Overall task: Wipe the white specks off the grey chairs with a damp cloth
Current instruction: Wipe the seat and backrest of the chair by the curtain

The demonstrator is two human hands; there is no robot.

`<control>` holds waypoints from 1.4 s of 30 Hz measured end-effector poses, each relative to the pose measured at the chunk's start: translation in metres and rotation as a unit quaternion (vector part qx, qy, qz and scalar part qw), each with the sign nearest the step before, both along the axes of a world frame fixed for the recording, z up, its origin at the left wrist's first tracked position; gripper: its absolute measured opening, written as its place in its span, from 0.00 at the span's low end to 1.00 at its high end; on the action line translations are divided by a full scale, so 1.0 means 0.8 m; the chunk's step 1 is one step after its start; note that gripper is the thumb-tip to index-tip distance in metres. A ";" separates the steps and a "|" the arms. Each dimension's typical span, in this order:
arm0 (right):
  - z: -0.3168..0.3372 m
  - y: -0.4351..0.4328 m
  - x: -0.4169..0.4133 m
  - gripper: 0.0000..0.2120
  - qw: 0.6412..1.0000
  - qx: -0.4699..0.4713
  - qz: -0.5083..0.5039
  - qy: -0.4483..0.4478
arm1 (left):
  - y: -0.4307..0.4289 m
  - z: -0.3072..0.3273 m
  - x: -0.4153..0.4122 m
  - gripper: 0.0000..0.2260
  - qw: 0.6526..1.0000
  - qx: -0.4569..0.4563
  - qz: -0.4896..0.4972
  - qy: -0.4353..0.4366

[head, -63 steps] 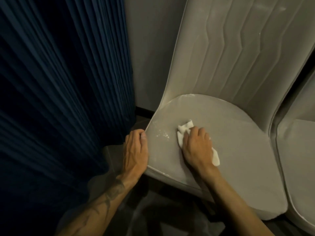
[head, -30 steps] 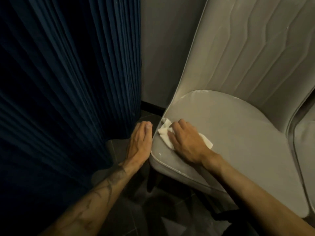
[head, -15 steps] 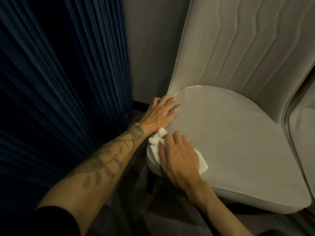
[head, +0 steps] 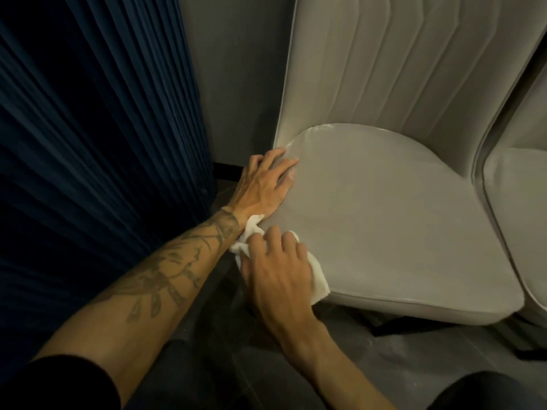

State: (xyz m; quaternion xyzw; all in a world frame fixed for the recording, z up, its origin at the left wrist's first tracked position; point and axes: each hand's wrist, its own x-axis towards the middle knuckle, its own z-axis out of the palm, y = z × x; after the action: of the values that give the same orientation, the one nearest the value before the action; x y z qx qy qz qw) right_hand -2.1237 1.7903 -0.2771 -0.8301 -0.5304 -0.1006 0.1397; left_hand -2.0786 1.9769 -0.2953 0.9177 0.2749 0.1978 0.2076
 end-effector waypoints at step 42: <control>-0.013 -0.055 0.018 0.08 0.981 0.060 -0.182 0.008 | -0.002 0.004 -0.007 0.18 1.000 0.009 -0.003 0.015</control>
State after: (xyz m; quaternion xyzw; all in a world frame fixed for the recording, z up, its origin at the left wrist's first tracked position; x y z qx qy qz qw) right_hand -2.1096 1.7459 -0.2874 -0.9037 -0.3623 -0.1488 0.1729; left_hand -2.0838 1.9754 -0.2925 0.9234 0.2730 0.1857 0.1958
